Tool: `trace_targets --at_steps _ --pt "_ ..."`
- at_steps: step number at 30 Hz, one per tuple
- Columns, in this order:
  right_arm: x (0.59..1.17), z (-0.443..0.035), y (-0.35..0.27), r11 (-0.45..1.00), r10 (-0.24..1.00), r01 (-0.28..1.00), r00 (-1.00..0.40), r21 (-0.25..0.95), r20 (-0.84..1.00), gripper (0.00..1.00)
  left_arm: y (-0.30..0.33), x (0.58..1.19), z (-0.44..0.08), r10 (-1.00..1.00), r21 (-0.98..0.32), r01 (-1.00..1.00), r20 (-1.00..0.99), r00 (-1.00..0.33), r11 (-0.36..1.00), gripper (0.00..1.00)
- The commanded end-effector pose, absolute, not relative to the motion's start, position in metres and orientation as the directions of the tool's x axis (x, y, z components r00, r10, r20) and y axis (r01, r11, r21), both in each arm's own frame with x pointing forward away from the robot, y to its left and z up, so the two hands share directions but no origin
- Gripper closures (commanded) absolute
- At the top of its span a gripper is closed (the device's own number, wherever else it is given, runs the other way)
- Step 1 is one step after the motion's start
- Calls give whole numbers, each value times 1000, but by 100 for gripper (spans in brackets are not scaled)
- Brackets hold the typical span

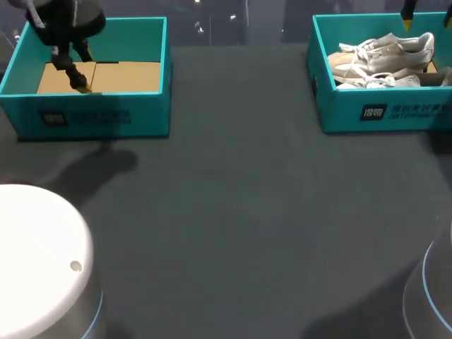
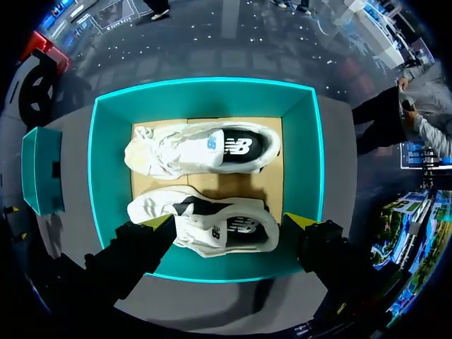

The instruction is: Take the shoe out of the shoebox, open the shoe tongue, remove and reinsert the insole, then place the shoe into the shoebox

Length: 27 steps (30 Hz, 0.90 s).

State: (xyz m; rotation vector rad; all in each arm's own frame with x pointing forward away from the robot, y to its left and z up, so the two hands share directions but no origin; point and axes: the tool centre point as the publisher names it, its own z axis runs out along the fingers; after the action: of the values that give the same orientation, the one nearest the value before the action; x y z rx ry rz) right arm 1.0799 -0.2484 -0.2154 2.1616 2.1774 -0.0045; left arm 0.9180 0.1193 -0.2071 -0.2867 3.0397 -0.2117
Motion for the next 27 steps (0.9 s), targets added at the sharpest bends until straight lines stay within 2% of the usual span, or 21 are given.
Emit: trace_targets --at_steps 1,7,21,27 --pt "1067 -210 -244 19 998 997 -15 76 -57 0 131 922 -209 -746 -67 -743 -56 -664 666 0" --pt "1060 -207 -238 33 998 998 -31 52 -46 0 153 925 -209 -856 -96 -851 -47 -515 517 0" --pt "1060 -207 -238 33 998 998 -31 52 -46 0 153 925 -209 -856 -96 -851 -47 -515 517 0" --pt "1054 -206 -228 29 997 999 -27 29 -65 0 164 943 -210 -939 -69 -941 70 -336 332 0"
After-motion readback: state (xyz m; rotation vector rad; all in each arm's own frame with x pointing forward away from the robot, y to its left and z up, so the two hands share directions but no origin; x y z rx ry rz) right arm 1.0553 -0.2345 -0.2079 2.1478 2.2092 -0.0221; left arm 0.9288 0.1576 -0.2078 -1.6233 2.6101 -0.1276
